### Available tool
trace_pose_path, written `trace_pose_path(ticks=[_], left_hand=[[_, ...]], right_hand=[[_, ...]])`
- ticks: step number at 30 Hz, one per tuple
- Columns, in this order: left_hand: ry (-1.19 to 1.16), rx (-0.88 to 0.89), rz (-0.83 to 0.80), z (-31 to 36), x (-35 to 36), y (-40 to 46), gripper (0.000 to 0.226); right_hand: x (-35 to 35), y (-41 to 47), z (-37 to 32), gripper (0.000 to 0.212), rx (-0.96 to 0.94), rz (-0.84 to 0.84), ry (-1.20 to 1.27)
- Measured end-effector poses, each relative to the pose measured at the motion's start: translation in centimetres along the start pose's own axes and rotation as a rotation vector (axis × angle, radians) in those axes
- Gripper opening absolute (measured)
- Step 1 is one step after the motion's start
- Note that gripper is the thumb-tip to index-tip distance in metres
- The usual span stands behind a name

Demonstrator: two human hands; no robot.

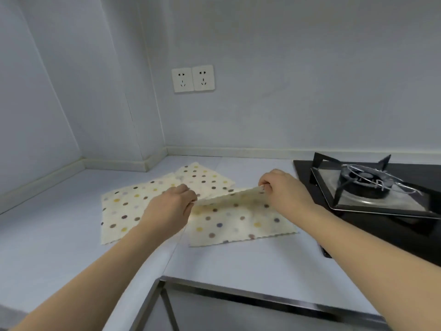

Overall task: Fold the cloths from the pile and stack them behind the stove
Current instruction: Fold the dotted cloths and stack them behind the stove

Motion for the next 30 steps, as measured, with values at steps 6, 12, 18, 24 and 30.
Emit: trace_pose_path(ticks=[6, 12, 18, 24, 30], left_hand=[[-0.080, 0.065, 0.023, 0.6, 3.2, -5.6, 0.017], [-0.112, 0.232, 0.208, 2.3, 1.6, -5.4, 0.022], [-0.281, 0.296, -0.081, 2.6, 2.9, -5.9, 0.031], [-0.235, 0.282, -0.136, 1.9, 2.4, -5.0, 0.027], [-0.502, -0.108, -0.136, 1.6, 3.4, -4.8, 0.017]], right_hand=[[4.2, -6.9, 1.7, 0.028, 0.044, -0.054, -0.072], [2.8, -8.1, 1.4, 0.019, 0.070, 0.145, -0.022], [3.2, -9.4, 2.9, 0.022, 0.135, 0.040, -0.139], [3.5, -8.8, 2.7, 0.021, 0.099, 0.000, -0.163], [4.1, -8.8, 2.8, 0.031, 0.032, -0.089, -0.106]])
Point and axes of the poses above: each hand's wrist, its own y-axis towards the middle knuckle, its own x-axis out of the palm, z = x × y, the point moved 2 cm from there along y, towards the middle knuckle, and after that the axes turned 4 degrees about y, right-handed, at the moved point
